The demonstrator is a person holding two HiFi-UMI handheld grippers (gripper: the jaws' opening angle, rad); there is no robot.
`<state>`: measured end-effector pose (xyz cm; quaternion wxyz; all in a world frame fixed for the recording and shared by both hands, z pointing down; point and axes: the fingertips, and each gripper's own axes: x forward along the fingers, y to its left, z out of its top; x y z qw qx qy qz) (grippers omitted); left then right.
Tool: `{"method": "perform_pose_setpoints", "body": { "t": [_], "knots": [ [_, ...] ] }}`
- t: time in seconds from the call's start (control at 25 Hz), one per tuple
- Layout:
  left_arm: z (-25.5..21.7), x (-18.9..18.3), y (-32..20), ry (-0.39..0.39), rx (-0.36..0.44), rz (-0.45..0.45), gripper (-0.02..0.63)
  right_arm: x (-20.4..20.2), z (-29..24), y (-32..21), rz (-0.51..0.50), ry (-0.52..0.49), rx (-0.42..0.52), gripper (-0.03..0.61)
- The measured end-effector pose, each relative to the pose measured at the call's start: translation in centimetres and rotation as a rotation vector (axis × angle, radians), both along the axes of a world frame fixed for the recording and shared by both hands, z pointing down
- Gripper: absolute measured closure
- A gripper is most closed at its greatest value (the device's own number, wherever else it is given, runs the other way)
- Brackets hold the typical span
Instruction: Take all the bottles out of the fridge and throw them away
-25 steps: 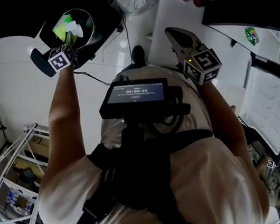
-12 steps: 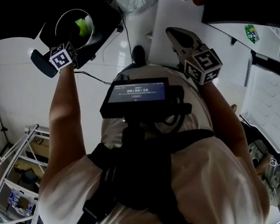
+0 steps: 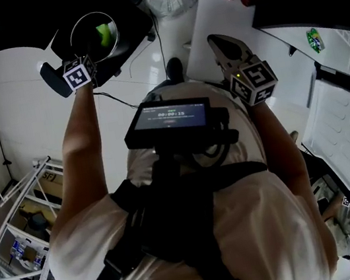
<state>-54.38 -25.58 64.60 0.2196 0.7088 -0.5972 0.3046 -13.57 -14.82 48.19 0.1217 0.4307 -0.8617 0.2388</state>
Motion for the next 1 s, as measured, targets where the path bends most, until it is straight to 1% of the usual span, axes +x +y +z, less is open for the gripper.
{"method": "perform_pose_setpoints", "body": {
  "t": [0.04,0.2,0.28,0.48,0.56,0.64,0.84,1.0],
  "knots": [
    [-0.1,0.2,0.1,-0.005,-0.004,0.009,0.338,0.0,0.0,0.1,0.003,-0.002,0.001,0.586],
    [-0.5,0.5,0.3,-0.025,0.008,0.019,0.45,0.3,0.0,0.5,0.01,-0.003,0.008,0.586],
    [-1.1,1.1,0.4,-0.017,0.015,0.022,0.505,0.3,-0.1,0.6,0.015,-0.001,0.014,0.586],
    [-3.2,3.3,0.9,0.026,0.073,0.041,0.586,0.6,-0.6,1.0,0.043,-0.013,0.03,0.586],
    [-4.4,4.8,0.8,0.038,0.111,0.077,0.607,0.8,-0.8,1.2,0.055,-0.014,0.038,0.586],
    [-5.8,6.5,0.4,0.063,0.153,0.118,0.613,1.1,-0.9,1.2,0.067,-0.013,0.046,0.586],
    [-9.4,10.5,-0.6,0.173,0.258,0.226,0.614,1.1,-1.1,1.4,0.078,-0.02,0.061,0.586],
    [-11.7,14.2,-1.2,0.242,0.313,0.311,0.614,2.3,-1.4,1.9,0.128,-0.025,0.075,0.586]
  ]
}}
